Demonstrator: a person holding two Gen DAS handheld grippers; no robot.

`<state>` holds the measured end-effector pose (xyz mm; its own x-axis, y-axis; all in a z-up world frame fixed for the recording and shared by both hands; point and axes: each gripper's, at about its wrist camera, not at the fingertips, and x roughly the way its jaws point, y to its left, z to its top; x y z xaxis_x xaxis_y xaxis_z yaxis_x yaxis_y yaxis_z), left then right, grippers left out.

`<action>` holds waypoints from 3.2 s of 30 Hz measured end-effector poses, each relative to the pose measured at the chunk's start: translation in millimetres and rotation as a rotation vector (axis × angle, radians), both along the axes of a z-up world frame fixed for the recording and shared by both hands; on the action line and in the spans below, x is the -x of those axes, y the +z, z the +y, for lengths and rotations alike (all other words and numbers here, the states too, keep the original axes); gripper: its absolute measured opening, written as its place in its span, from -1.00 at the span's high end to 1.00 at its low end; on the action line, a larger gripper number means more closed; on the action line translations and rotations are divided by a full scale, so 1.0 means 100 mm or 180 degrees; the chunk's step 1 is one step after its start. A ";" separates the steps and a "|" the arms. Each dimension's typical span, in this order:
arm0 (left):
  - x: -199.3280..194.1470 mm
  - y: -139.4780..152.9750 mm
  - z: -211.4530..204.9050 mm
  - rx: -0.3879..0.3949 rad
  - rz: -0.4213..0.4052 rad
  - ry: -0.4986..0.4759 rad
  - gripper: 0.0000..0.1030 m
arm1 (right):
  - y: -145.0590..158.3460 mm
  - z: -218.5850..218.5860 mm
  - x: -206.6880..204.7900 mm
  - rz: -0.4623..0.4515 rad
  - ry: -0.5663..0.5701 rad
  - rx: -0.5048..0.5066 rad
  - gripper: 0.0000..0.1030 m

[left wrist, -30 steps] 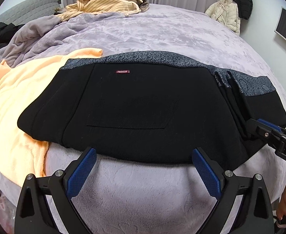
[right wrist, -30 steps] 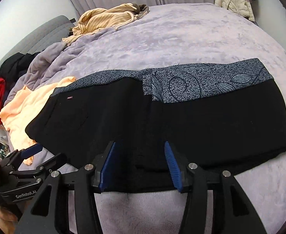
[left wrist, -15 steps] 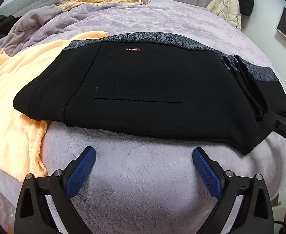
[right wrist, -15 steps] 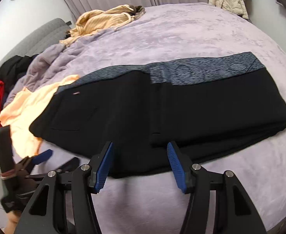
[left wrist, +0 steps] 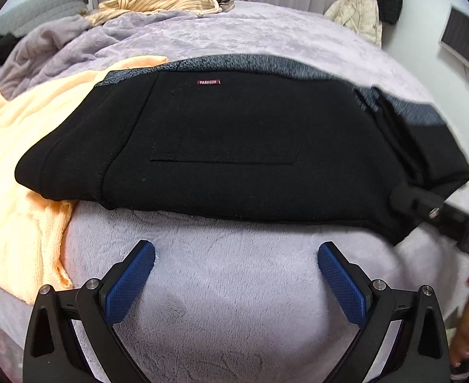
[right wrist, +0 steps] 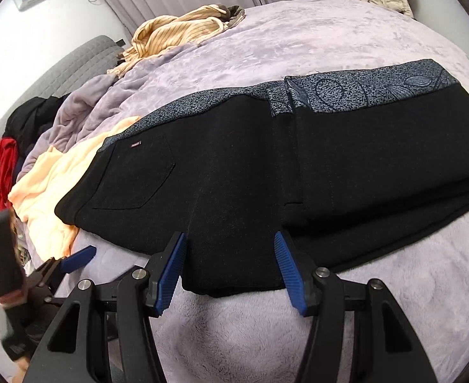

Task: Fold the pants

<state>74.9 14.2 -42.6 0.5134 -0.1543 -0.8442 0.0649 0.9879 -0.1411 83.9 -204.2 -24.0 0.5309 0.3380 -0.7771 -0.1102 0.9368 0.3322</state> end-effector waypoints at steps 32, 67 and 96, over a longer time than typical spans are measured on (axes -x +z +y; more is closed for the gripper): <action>-0.25 -0.12 1.29 0.2316 -0.0152 0.0882 -0.98 | -0.02 0.03 -0.05 -0.0028 0.0148 0.0152 -0.27; -0.46 -0.03 -0.04 -0.1619 -0.0814 0.0371 0.02 | 1.25 2.22 -0.98 0.0379 0.2282 0.1013 -0.32; -0.09 1.19 -1.33 -0.1714 -0.1865 -0.0555 0.02 | 2.01 0.38 -0.94 0.0160 0.1607 -0.0548 0.61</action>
